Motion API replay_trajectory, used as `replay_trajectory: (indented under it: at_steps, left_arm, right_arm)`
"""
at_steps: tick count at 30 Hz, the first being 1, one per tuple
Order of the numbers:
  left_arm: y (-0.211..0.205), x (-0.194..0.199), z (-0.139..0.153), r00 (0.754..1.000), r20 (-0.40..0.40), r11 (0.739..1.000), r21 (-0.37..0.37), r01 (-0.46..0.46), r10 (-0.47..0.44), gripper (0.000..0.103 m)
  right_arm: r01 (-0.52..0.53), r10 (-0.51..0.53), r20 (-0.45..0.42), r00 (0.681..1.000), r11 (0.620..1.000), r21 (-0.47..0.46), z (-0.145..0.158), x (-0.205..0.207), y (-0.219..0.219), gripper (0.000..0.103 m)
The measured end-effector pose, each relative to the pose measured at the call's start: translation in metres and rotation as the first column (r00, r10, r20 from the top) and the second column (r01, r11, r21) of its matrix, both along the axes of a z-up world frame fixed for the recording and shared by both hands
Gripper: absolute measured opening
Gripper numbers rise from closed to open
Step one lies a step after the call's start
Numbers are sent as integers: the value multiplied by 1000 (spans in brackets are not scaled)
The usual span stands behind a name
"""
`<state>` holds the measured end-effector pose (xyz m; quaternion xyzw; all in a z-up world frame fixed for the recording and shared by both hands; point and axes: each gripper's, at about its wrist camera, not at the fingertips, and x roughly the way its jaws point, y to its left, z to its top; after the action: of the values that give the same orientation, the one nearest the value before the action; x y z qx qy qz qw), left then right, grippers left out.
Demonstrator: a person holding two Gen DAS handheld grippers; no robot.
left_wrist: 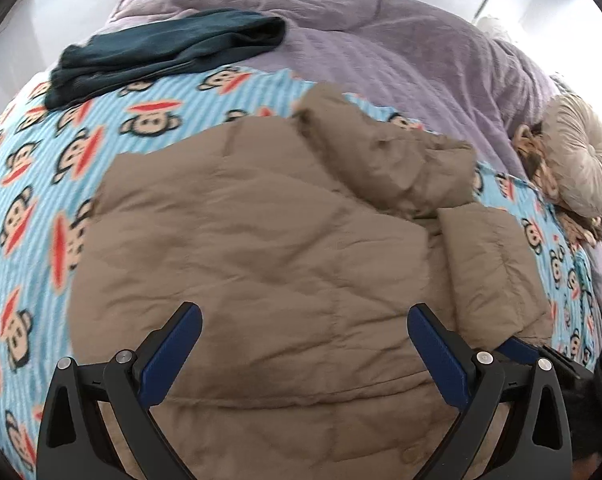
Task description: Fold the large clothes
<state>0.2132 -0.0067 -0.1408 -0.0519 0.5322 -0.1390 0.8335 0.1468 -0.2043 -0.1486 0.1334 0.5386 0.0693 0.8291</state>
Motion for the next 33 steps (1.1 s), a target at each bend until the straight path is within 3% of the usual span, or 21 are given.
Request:
replay_trajectory:
  at_steps: [3, 8, 10, 11, 12, 14, 17, 21, 25, 28, 30, 32, 33]
  left_arm:
    - [-12, 4, -4, 1000, -5, 1000, 10, 19, -19, 103]
    - [-23, 5, -14, 999, -26, 992, 121, 21, -18, 103]
    - [-22, 4, -14, 999, -29, 991, 131, 25, -21, 103]
    - [-21, 4, -14, 999, -30, 991, 133, 24, -20, 103]
    - [-20, 4, -13, 999, -30, 991, 132, 22, -18, 103]
    - [-14, 5, -11, 1000, -28, 992, 128, 13, -10, 103]
    - [-4, 7, -9, 1000, -26, 992, 123, -4, 7, 103]
    - [16, 10, -4, 999, -17, 994, 104, -32, 34, 103]
    - [45, 12, 0, 997, -20, 997, 11, -76, 76, 103]
    - [64, 15, 3, 995, -35, 992, -83, -96, 93, 103]
    - [68, 15, 6, 996, -32, 988, -130, -84, 81, 103]
    - [64, 16, 6, 998, -40, 983, -180, -44, 38, 103]
    - [59, 17, 5, 999, -48, 978, -206, -18, 8, 103]
  right_arm:
    - [166, -167, -1, 986, 978, 127, 8, -9, -39, 68]
    - [442, -435, -97, 895, 840, 316, -5, -7, -107, 67]
    - [474, -464, -115, 879, 814, 337, -10, 0, -114, 45]
    - [478, -466, -121, 876, 814, 331, -11, 5, -114, 25]
    - [475, -462, -122, 878, 818, 324, -11, 10, -114, 15]
    - [454, -448, -96, 889, 835, 309, -7, 21, -107, 11]
    - [371, -379, -10, 925, 899, 235, 10, 30, -83, 10]
    - [179, -189, 106, 976, 979, 98, 34, 40, -30, 10]
    - [-14, 17, 154, 988, 1000, -18, 43, 46, 34, 10]
    - [-114, 121, 119, 985, 991, -66, 29, 46, 72, 11]
    - [-167, 173, 69, 982, 981, -95, 18, 44, 89, 19]
    - [-201, 204, 20, 979, 972, -119, 8, 42, 100, 46]
    - [-207, 209, 10, 978, 972, -112, 6, 39, 100, 68]
